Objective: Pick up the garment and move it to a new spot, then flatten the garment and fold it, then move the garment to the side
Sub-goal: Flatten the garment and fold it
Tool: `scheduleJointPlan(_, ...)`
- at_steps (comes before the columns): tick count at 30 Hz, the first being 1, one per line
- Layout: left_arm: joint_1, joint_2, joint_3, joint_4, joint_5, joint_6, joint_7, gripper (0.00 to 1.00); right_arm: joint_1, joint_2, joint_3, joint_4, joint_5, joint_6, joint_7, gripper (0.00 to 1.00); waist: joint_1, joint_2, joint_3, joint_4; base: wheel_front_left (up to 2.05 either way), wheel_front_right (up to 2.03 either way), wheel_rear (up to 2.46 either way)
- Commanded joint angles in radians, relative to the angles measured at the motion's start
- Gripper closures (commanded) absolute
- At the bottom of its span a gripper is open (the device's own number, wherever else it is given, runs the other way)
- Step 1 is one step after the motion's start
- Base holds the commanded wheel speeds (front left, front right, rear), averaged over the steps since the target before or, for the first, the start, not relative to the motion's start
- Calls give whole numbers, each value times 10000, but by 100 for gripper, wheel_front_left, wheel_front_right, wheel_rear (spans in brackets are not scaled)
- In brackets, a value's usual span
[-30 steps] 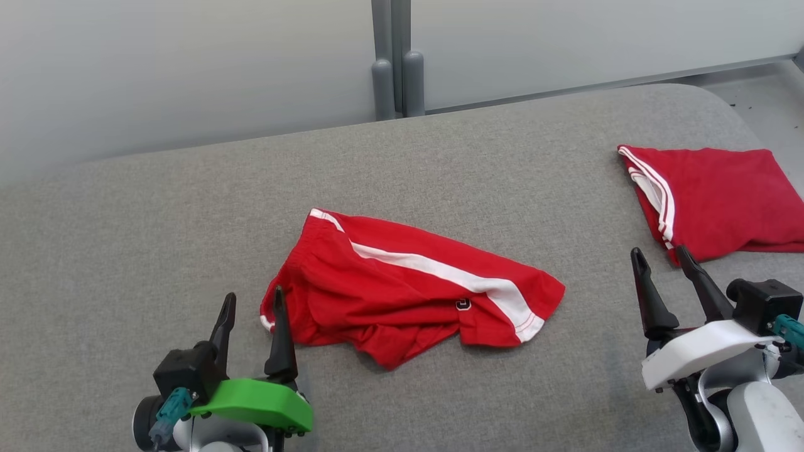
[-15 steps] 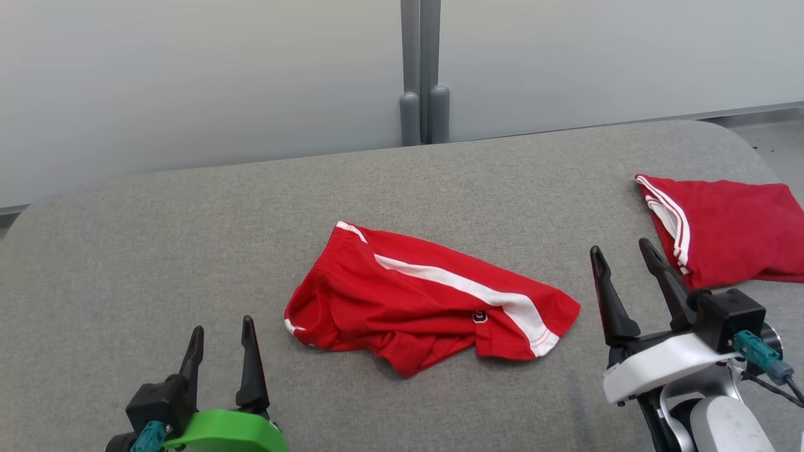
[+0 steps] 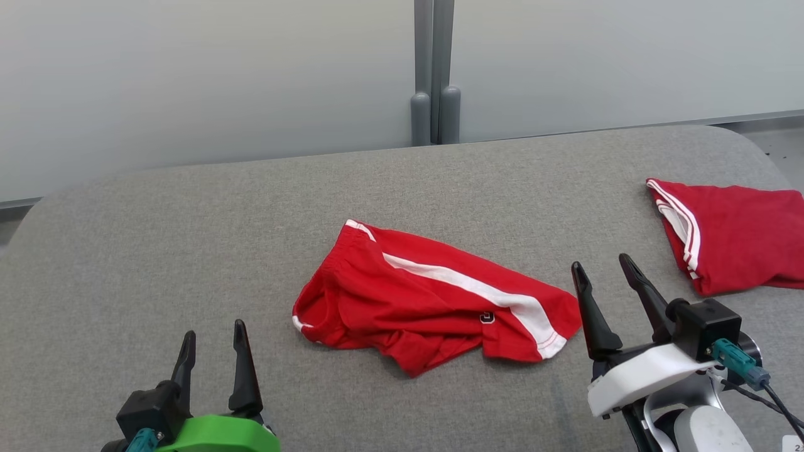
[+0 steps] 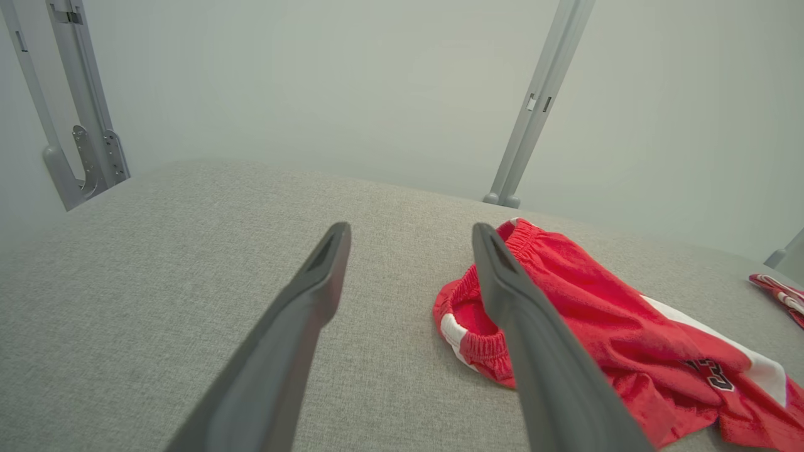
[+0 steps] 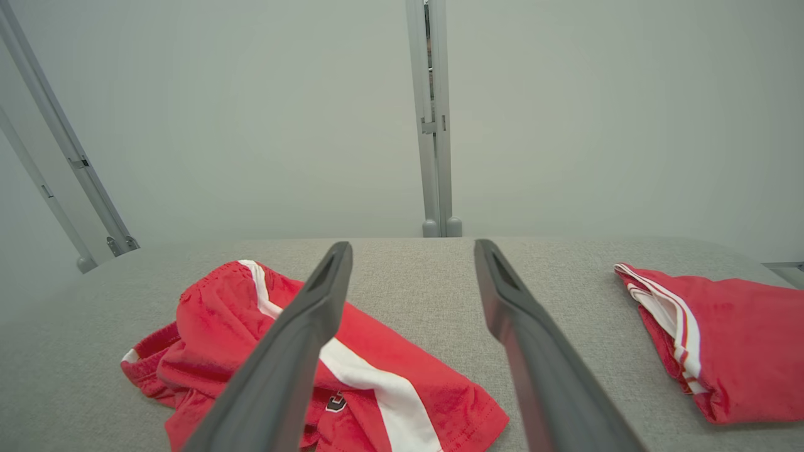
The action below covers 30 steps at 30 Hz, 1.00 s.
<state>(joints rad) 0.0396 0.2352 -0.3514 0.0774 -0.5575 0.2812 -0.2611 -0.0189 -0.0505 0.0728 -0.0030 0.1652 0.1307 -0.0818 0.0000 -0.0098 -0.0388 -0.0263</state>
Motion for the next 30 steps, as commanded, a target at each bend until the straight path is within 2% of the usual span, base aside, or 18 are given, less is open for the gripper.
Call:
scheduleJointPlan(1, 76, 0, 58, -12, 84, -46, -43, 0, 49, -12, 4, 30, 22, 0, -26, 0, 0, 98, 5, 0, 0, 0, 0)
scheduleJointPlan(17, 98, -103, 147, -12, 200, -85, -52, 0, 48, -9, 237, 163, 475, 0, 272, 0, 0, 98, 92, -13, 0, 0, 0)
scheduleJointPlan(30, -34, -221, 165, 97, 268, -170, -45, 0, 373, -13, -346, 1514, 3192, 0, 1431, 0, 0, 98, 311, 37, 0, 0, 0)
